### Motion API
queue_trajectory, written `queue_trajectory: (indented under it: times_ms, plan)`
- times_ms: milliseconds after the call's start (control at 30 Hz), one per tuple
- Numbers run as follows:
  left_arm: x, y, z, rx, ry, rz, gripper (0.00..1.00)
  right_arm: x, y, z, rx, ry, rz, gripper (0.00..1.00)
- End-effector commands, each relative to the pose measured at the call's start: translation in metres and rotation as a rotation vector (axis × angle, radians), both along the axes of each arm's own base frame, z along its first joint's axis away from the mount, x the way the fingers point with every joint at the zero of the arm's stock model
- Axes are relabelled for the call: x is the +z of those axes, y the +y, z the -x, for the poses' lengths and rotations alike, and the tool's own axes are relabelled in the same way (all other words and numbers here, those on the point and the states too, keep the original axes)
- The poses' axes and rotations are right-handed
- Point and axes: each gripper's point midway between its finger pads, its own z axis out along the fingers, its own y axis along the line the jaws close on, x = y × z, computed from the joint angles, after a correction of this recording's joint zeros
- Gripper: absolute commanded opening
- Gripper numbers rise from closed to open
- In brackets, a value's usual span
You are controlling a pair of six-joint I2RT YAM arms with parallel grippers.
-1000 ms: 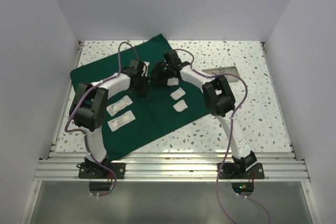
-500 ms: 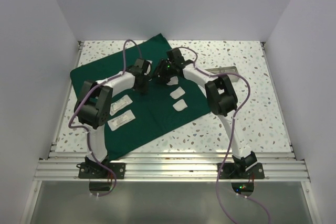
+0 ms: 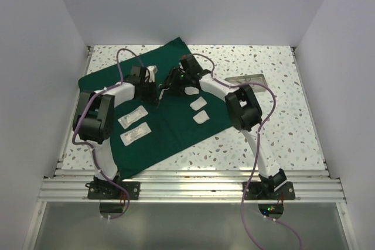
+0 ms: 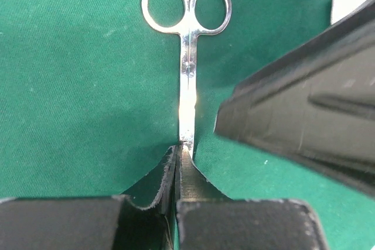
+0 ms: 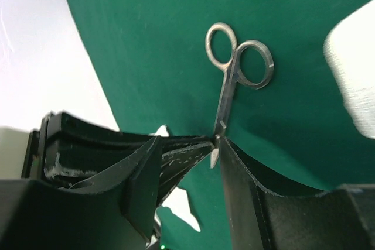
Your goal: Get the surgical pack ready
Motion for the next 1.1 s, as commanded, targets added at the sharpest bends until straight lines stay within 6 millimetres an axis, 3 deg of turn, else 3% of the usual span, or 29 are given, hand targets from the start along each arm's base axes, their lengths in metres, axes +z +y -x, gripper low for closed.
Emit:
queue_trajectory:
  times_ms: [0, 167, 333, 367, 400, 433, 500, 600, 767, 933, 1067]
  plan:
    - [-0.047, 0.008, 0.044, -0.010, 0.198, 0.005, 0.00, 0.008, 0.015, 0.001, 0.028, -0.012, -0.056, 0.48]
    - [-0.044, 0.011, 0.044, -0.017, 0.198, -0.003, 0.00, 0.003, 0.013, 0.000, 0.030, -0.025, -0.034, 0.47]
    - [-0.011, 0.016, 0.029, 0.004, 0.117, -0.027, 0.00, 0.020, 0.004, -0.003, 0.033, -0.047, 0.002, 0.47]
    - [-0.003, 0.017, 0.028, 0.011, 0.106, -0.032, 0.03, 0.026, 0.002, -0.005, 0.029, -0.053, 0.002, 0.47]
    - [0.003, 0.017, 0.024, 0.015, 0.093, -0.029, 0.16, 0.026, -0.004, -0.007, 0.019, -0.046, 0.012, 0.47]
    - [0.007, 0.016, 0.023, 0.019, 0.089, -0.026, 0.22, 0.033, -0.006, -0.008, 0.013, -0.054, 0.012, 0.47]
    - [0.017, 0.017, 0.018, 0.035, 0.072, -0.027, 0.31, 0.039, -0.015, -0.011, -0.002, -0.059, 0.031, 0.47]
    - [0.021, 0.017, 0.014, 0.061, 0.064, -0.041, 0.36, 0.052, -0.028, -0.015, -0.023, -0.065, 0.054, 0.47]
    - [0.014, 0.020, 0.010, 0.086, 0.065, -0.172, 0.37, 0.073, -0.051, -0.016, -0.050, -0.085, 0.083, 0.47]
    - [0.029, 0.011, -0.006, 0.127, 0.016, -0.281, 0.32, 0.083, -0.077, -0.015, -0.072, -0.097, 0.112, 0.46]
    - [0.040, 0.006, -0.020, 0.131, -0.034, -0.317, 0.40, 0.088, -0.097, -0.013, -0.087, -0.101, 0.135, 0.46]
